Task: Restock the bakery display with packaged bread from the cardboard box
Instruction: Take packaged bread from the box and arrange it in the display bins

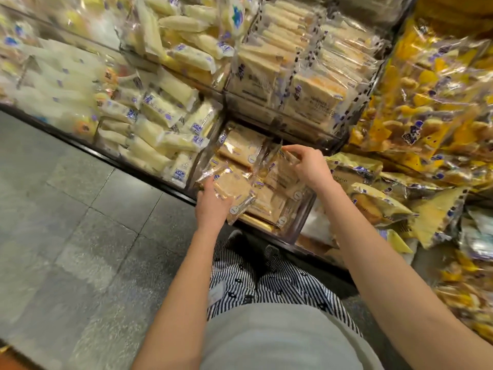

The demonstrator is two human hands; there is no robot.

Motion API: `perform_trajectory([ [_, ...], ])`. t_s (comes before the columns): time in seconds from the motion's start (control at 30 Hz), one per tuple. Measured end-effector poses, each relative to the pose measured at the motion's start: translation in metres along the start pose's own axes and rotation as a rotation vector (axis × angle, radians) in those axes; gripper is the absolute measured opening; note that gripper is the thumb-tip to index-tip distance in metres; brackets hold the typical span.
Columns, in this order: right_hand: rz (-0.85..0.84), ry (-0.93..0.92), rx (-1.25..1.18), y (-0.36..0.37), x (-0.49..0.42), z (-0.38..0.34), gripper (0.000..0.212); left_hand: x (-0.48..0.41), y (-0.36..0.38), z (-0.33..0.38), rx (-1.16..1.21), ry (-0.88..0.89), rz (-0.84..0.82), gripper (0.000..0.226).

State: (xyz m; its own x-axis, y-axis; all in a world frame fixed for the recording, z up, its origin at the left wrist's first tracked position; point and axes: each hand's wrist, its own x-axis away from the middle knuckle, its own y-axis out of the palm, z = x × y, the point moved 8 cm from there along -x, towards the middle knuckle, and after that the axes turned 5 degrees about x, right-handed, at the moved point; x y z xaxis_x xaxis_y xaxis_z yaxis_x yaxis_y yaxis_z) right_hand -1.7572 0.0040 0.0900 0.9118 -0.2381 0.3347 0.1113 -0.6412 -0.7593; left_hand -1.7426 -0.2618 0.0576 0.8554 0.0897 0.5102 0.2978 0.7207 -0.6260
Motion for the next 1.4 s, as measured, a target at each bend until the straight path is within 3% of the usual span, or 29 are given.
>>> perform_trajectory([
  [0.17,0.056,0.035,0.019,0.015,-0.007,-0.008,0.048,-0.020,-0.009,0.004,-0.482,0.000,-0.064,0.081],
  [0.27,0.145,0.089,-0.017,0.027,-0.002,-0.010,0.046,-0.023,-0.002,0.024,-0.464,0.246,-0.049,0.072],
  [0.33,0.233,0.171,-0.070,0.035,0.010,-0.007,0.041,-0.019,0.015,0.038,-0.441,0.393,-0.211,0.070],
  [0.4,0.311,0.267,-0.060,0.047,0.026,-0.002,0.038,-0.013,0.033,0.041,-0.525,0.450,-0.403,0.084],
  [0.47,0.305,0.339,-0.007,0.065,0.040,0.000,0.044,-0.011,0.042,0.035,-0.630,0.493,-0.478,0.096],
  [0.63,0.193,0.360,0.055,0.097,0.038,-0.001,0.051,-0.021,0.030,0.028,-0.688,0.566,-0.255,0.083],
  [0.9,0.188,0.431,0.107,0.088,0.013,-0.001,0.052,-0.033,0.017,0.035,-0.624,0.565,-0.104,0.069],
  [1.0,0.177,0.434,0.120,0.085,0.004,-0.003,0.049,-0.038,0.013,0.031,-0.596,0.502,-0.117,0.076],
  [1.13,0.165,0.451,0.124,0.083,0.000,-0.003,0.048,-0.043,0.020,0.040,-0.608,0.405,-0.280,0.089],
  [1.23,0.176,0.448,0.113,0.084,0.001,-0.001,0.048,-0.046,0.019,0.033,-0.603,0.443,-0.377,0.094],
  [1.4,0.177,0.438,0.096,0.085,0.003,-0.001,0.049,-0.044,0.012,0.023,-0.572,0.525,-0.168,0.083],
])
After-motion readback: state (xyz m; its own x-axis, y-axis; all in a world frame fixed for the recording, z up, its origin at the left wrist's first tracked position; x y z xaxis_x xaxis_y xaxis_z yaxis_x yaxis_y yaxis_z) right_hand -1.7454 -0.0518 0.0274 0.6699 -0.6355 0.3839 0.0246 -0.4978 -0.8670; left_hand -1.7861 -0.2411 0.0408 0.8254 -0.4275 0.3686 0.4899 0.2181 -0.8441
